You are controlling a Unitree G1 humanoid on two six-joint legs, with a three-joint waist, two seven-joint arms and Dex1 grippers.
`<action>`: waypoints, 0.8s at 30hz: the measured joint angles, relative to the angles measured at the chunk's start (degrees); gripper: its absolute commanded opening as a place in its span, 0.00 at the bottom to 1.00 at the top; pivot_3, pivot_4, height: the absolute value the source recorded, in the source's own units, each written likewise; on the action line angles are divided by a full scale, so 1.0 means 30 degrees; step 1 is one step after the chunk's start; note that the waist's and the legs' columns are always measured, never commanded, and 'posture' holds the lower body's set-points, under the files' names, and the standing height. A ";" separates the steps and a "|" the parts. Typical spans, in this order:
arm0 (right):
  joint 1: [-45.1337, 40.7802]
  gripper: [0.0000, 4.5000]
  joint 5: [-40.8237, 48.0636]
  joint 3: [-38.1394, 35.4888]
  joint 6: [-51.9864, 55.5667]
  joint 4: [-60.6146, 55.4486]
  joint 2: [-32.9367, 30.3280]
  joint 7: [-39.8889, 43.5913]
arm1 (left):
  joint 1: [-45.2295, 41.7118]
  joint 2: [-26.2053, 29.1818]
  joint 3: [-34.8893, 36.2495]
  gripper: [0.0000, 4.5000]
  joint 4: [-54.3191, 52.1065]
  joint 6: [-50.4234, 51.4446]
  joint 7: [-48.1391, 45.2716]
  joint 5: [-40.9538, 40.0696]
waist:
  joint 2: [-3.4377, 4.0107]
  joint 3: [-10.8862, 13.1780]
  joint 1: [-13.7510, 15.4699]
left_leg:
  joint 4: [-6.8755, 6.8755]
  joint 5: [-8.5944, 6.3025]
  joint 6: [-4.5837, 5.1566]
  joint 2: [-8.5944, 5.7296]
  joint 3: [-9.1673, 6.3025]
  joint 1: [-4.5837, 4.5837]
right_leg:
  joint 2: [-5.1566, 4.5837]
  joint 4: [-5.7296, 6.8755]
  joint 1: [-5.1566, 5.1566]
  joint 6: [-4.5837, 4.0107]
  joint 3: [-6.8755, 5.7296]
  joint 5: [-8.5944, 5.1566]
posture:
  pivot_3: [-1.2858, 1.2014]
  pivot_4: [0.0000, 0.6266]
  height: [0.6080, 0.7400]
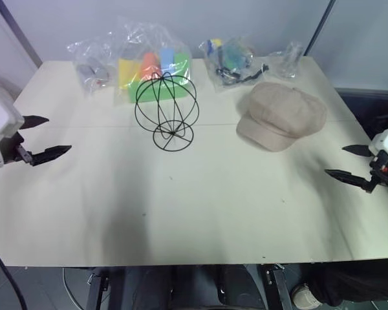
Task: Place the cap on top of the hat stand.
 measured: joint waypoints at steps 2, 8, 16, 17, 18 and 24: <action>0.0008 0.98 0.0002 -0.0017 0.0005 -0.0020 0.0001 -0.0047 | -0.0096 0.0000 -0.0017 1.00 0.0040 0.0015 -0.0026 -0.0005 | 0.0000 0.0000 -0.0002 | 0.0001 0.0000 0.0000 0.0001 -0.0001 0.0000 | 0.0001 0.0001 0.0000 0.0000 0.0000 0.0000 | 0.52 0.24 1.00; -0.0018 0.98 0.0004 -0.0037 0.0230 -0.0401 -0.0003 -0.0447 | -0.0486 0.0001 -0.0057 1.00 0.0039 0.0253 -0.0034 -0.0012 | -0.0001 0.0000 0.0001 | 0.0001 0.0000 0.0000 0.0002 0.0001 0.0000 | 0.0004 0.0003 -0.0002 0.0000 0.0003 0.0000 | 0.52 0.24 1.00; -0.0033 0.98 -0.0244 -0.0077 0.1318 -0.1663 -0.0026 -0.1661 | -0.1423 -0.0149 -0.0057 1.00 -0.0323 0.2266 -0.0260 -0.1041 | -0.0002 0.0000 0.0005 | 0.0021 0.0000 0.0000 0.0003 -0.0003 -0.0004 | 0.0007 0.0017 -0.0004 0.0001 0.0003 0.0000 | 0.52 0.24 1.00; -0.0014 0.98 -0.0482 -0.0062 0.1535 -0.2436 -0.0039 -0.2001 | -0.1678 -0.0163 -0.0053 1.00 -0.0918 0.2981 -0.0352 -0.1550 | -0.0002 0.0000 0.0009 | 0.0032 0.0000 0.0000 0.0004 -0.0004 -0.0008 | 0.0007 0.0021 -0.0004 0.0001 0.0005 0.0000 | 0.52 0.24 1.00; 0.0014 0.98 -0.0644 -0.0023 0.1860 -0.3392 -0.0070 -0.2303 | -0.1863 -0.0166 -0.0044 1.00 -0.1711 0.3761 -0.0495 -0.2199 | -0.0002 0.0000 0.0013 | 0.0040 0.0000 0.0000 0.0010 -0.0008 -0.0019 | 0.0007 0.0023 -0.0010 0.0002 0.0005 0.0001 | 0.52 0.24 1.00; -0.0010 0.98 -0.0981 0.1451 0.7326 -1.2732 0.0027 -0.5172 | -0.1900 -0.0049 -0.0004 1.00 -0.8266 0.9014 -0.1962 -0.7777 | -0.0015 -0.0006 -0.0056 | 0.0047 -0.0002 0.0001 0.0047 -0.0019 -0.0025 | 0.0037 0.0035 -0.0024 0.0002 0.0024 -0.0001 | 0.52 0.24 1.00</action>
